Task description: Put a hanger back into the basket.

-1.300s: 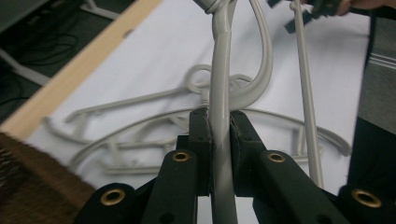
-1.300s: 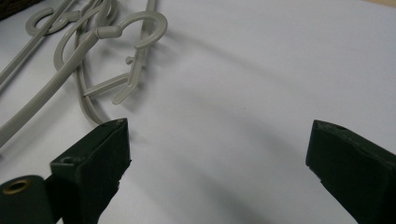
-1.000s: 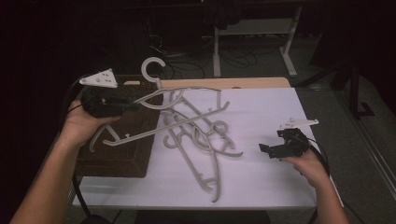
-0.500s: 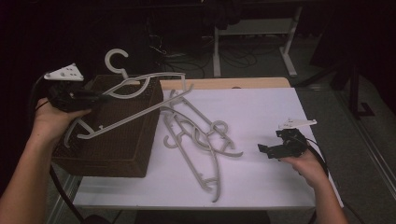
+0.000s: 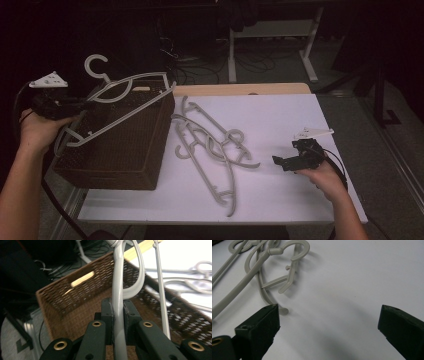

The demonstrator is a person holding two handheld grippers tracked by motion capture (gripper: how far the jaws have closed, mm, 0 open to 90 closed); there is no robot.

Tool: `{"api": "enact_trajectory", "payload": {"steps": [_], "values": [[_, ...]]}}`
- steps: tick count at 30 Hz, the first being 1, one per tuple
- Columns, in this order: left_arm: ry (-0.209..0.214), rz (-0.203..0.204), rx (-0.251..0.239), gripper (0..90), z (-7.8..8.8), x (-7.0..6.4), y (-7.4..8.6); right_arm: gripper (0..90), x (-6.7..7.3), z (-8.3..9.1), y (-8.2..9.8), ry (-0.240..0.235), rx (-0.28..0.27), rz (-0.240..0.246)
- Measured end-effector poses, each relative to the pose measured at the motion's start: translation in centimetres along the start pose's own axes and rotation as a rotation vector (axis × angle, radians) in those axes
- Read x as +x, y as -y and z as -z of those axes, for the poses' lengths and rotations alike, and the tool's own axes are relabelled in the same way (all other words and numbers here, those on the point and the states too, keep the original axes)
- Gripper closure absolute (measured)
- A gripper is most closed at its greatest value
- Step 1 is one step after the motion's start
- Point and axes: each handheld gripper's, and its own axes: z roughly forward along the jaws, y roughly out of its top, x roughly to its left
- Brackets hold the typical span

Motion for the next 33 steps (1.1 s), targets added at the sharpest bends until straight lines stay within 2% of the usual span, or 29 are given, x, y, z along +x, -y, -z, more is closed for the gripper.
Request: {"api": "enact_trajectory", "payload": {"steps": [4,5,7,15,19,23,24,28,33], "values": [[-0.028,0.019,0.007,82.0,-0.2,0.8,0.8,3.5,0.0,-0.1,0.0,0.0,0.001,0.001],[-0.049,0.025,0.016,82.0,-0.3,1.2,1.3,3.5,0.0,-0.1,0.1,0.0,0.004,0.0],[-0.065,0.032,0.025,82.0,-0.6,1.4,1.8,3.5,-0.1,-0.1,0.1,0.001,0.005,0.0],[-0.11,0.047,0.094,82.0,-2.6,1.9,3.6,3.5,0.0,-0.1,0.1,0.001,0.006,0.0],[-0.114,0.059,0.129,81.9,-4.1,1.9,4.1,3.5,-0.1,-0.1,0.1,0.001,0.006,-0.001],[-0.112,0.054,0.154,81.9,-5.3,1.7,4.4,3.5,-0.1,-0.1,0.1,0.001,0.008,0.0],[-0.108,0.054,0.172,81.9,-6.0,1.6,4.6,3.5,-0.1,-0.1,0.1,0.001,0.008,0.004],[-0.113,0.063,0.212,81.8,-7.1,1.6,5.1,3.5,0.0,-0.1,0.1,-0.002,0.006,0.005],[-0.077,0.088,0.253,81.5,-7.8,1.3,6.0,3.5,-0.1,-0.1,0.1,-0.002,0.008,0.005]]}}
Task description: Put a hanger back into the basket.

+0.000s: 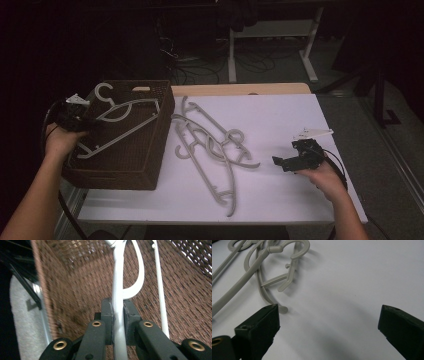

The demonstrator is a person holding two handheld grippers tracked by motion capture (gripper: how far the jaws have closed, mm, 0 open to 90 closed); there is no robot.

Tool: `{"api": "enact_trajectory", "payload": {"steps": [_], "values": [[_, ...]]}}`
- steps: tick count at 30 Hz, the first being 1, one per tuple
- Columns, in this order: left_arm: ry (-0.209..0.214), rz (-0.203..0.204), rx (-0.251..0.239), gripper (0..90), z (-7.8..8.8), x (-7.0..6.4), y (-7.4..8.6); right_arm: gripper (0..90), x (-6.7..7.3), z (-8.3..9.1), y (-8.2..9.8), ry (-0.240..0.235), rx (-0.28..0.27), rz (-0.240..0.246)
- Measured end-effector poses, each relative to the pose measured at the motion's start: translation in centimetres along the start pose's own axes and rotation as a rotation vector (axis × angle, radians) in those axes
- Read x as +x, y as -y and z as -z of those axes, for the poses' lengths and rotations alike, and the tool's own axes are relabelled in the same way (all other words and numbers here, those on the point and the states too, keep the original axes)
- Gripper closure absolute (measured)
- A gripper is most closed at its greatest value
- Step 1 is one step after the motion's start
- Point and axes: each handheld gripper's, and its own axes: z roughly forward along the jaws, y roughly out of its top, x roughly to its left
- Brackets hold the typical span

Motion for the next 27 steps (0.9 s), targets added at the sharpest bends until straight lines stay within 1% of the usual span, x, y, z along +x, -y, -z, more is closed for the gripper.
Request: {"api": "enact_trajectory", "payload": {"steps": [3,5,6,7,9,11,12,13,14,15,17,19,21,22,25,27], "values": [[0.019,0.008,0.007,80.8,-0.2,-0.3,0.1,3.5,0.0,0.0,0.0,-0.002,-0.002,0.002],[0.021,0.01,0.013,79.9,-0.2,-0.3,0.1,3.5,0.1,0.0,0.0,-0.002,-0.002,0.002],[0.013,0.006,0.029,75.1,-0.2,-0.3,0.1,3.5,0.1,0.0,0.0,-0.003,-0.002,0.004],[0.013,0.008,0.033,69.6,-0.3,-0.3,0.1,3.5,0.1,0.0,0.0,-0.002,-0.002,0.005],[0.016,0.028,0.012,61.5,0.1,-0.1,0.1,3.6,0.1,0.0,0.0,-0.002,-0.003,0.003],[0.019,0.047,-0.008,51.5,0.5,0.0,0.0,3.6,0.1,0.1,0.0,-0.004,-0.005,0.006],[0.03,0.061,-0.023,51.5,0.7,0.1,0.0,3.6,0.1,0.1,0.0,-0.004,-0.005,0.006],[0.052,0.074,-0.041,47.5,0.9,0.1,0.0,3.6,0.1,0.0,0.0,-0.005,-0.002,0.005],[0.071,0.084,-0.058,47.5,1.1,0.0,-0.1,3.6,0.1,0.0,0.0,-0.005,-0.002,0.005],[0.082,0.085,-0.07,43.4,1.3,0.0,-0.1,3.6,0.1,0.0,0.0,-0.006,-0.003,0.005],[0.107,0.084,-0.105,42.1,1.7,-0.2,-0.3,3.7,0.1,0.1,0.0,-0.005,-0.004,0.006],[0.143,0.09,-0.139,38.7,2.1,-0.6,-0.6,3.7,0.1,0.1,0.0,-0.004,-0.004,0.006],[0.174,0.086,-0.168,34.4,2.3,-1.1,-0.9,3.7,0.1,0.1,0.0,-0.003,-0.003,0.006],[0.192,0.081,-0.178,34.4,2.5,-1.4,-1.1,3.7,0.1,0.1,0.0,-0.003,-0.003,0.006],[0.25,0.07,-0.215,29.8,2.8,-2.4,-1.7,3.8,0.1,0.2,0.0,-0.005,-0.007,0.005],[0.278,0.064,-0.24,26.2,3.0,-3.2,-2.1,3.8,0.0,0.2,0.0,-0.004,-0.006,0.004]]}}
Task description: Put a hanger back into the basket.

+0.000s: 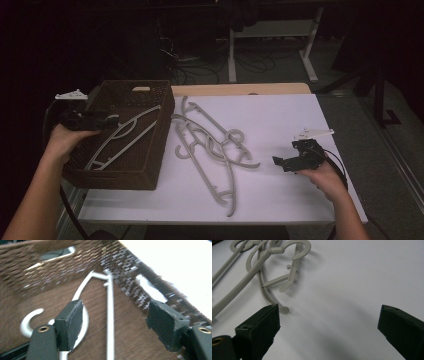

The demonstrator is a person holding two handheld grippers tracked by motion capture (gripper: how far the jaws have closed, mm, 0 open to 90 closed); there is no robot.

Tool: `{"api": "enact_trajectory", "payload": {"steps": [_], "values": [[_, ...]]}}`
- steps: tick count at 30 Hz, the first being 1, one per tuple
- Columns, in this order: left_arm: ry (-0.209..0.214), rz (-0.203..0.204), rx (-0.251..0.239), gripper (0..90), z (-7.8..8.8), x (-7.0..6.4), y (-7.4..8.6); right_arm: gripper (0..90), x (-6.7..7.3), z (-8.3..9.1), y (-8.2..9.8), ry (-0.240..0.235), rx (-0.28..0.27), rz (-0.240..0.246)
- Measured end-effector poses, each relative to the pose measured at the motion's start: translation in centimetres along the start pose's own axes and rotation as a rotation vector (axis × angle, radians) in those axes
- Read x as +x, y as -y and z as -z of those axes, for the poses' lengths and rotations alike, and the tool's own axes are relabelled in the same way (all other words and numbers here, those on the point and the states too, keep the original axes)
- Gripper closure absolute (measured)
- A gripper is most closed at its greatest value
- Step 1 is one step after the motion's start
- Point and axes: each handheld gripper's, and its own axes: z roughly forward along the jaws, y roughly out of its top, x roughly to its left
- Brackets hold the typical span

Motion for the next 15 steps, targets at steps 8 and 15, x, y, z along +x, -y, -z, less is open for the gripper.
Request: {"api": "enact_trajectory", "payload": {"steps": [8,15], "values": [[0.089,-0.039,-0.063,16.9,-0.4,-3.2,-1.6,3.8,0.0,0.2,0.0,-0.001,-0.006,0.001],[0.157,-0.069,-0.098,8.5,-1.2,-6.1,-2.6,3.9,0.0,0.2,-0.1,-0.001,-0.008,0.001]]}}
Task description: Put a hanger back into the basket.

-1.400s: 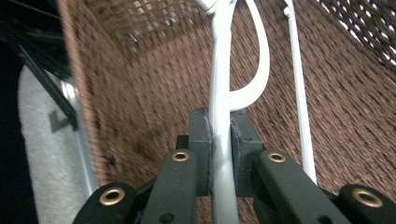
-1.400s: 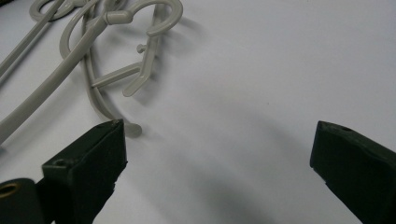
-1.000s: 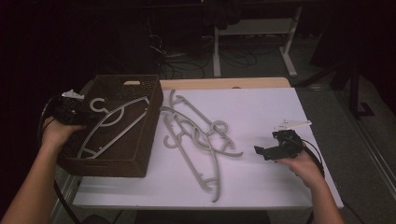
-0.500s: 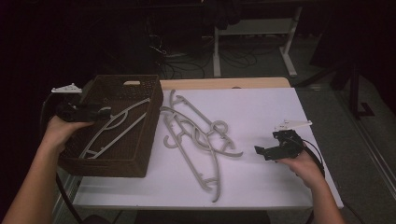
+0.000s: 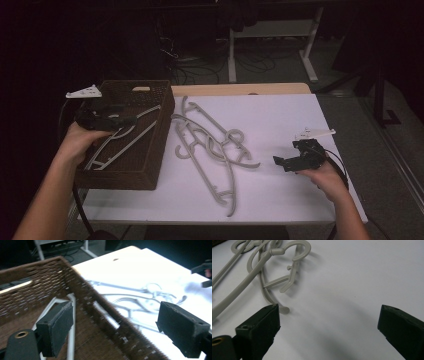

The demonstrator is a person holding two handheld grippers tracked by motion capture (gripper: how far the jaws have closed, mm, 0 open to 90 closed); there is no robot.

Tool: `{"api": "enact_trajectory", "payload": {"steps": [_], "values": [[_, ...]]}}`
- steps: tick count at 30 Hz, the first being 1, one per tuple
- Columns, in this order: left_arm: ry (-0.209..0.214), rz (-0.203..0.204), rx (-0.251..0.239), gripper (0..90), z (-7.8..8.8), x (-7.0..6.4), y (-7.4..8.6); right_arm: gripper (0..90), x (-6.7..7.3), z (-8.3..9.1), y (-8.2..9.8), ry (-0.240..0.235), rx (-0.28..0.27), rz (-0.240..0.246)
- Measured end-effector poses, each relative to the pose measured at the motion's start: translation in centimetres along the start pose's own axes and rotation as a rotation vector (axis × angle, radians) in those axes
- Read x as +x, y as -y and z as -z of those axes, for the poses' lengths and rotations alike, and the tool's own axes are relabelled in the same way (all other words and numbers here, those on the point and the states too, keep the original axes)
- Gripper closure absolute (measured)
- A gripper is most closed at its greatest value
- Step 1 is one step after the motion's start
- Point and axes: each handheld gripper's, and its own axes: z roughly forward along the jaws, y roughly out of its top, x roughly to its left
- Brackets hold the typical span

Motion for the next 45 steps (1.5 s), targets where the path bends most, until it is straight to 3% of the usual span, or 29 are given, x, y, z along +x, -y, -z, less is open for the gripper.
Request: {"api": "enact_trajectory", "payload": {"steps": [6,8,17,21,32,35,39,45], "values": [[0.061,-0.026,-0.005,2.3,-1.9,-2.4,-0.4,4.2,0.1,-0.1,-0.1,-0.006,0.0,0.003],[0.097,-0.041,-0.014,0.0,-3.1,-3.9,-0.7,4.2,0.3,-0.1,-0.1,-0.009,0.007,0.009],[0.2,-0.083,-0.023,0.0,-7.4,-8.0,-1.0,4.4,0.7,-0.1,-0.4,-0.022,0.01,0.013],[0.22,-0.095,-0.012,0.0,-9.1,-9.2,-0.6,4.7,1.3,-0.2,-0.7,-0.031,0.015,0.012],[0.255,-0.105,0.002,0.0,-10.5,-10.0,0.0,7.6,5.7,-2.0,-2.1,-0.092,0.054,0.04],[0.261,-0.11,0.004,0.0,-10.6,-10.0,0.1,12.9,7.3,-3.0,-2.8,-0.113,0.058,0.042],[0.271,-0.112,0.0,0.0,-10.6,-10.1,0.1,14.7,8.2,-3.7,-3.2,-0.13,0.065,0.039],[0.274,-0.117,-0.001,0.0,-10.5,-10.3,0.0,24.7,9.8,-5.0,-3.6,-0.154,0.102,0.042]]}}
